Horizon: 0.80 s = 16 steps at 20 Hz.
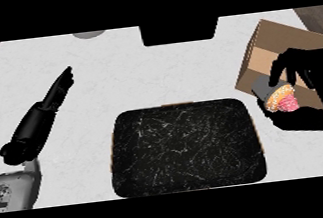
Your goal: Pick the cupcake from the tray and place it in the cardboard box
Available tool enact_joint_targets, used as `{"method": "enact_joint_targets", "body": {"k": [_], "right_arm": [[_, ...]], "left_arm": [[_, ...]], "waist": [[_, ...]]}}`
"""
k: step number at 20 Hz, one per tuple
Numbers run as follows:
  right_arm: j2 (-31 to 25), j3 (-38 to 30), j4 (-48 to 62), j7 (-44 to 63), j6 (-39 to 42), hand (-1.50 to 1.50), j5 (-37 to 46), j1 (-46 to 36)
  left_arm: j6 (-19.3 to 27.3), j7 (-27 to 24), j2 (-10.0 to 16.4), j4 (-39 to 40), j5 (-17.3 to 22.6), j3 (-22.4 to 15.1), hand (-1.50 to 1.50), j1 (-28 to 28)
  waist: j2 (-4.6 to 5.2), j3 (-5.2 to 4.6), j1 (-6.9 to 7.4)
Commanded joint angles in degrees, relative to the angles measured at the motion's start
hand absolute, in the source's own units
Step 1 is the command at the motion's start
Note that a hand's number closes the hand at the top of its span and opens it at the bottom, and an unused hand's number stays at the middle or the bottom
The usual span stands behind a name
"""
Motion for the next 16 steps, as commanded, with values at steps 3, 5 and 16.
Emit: {"method": "enact_joint_targets", "body": {"k": [3,5,16], "right_arm": [[-2.73,-11.98,13.51,-0.34,0.96,1.5,-5.16,-10.17],[-4.4,-13.99,19.57,-3.94,-0.24,1.5,-4.94,-11.03],[-18.88,-11.8,49.13,-16.51,12.15,1.5,-0.39,-17.44]], "left_arm": [[-0.11,-0.14,-0.68,1.03,-0.6,0.34,0.0,-1.56],[-1.07,0.45,0.01,-0.49,-1.02,0.06,0.0,-0.38],[-0.6,-0.13,-1.42,0.78,-1.34,0.0,0.0,-1.72]], "waist": [[0.13,0.01,0.7],[0.13,0.03,0.81],[0.5,0.04,1.71]]}}
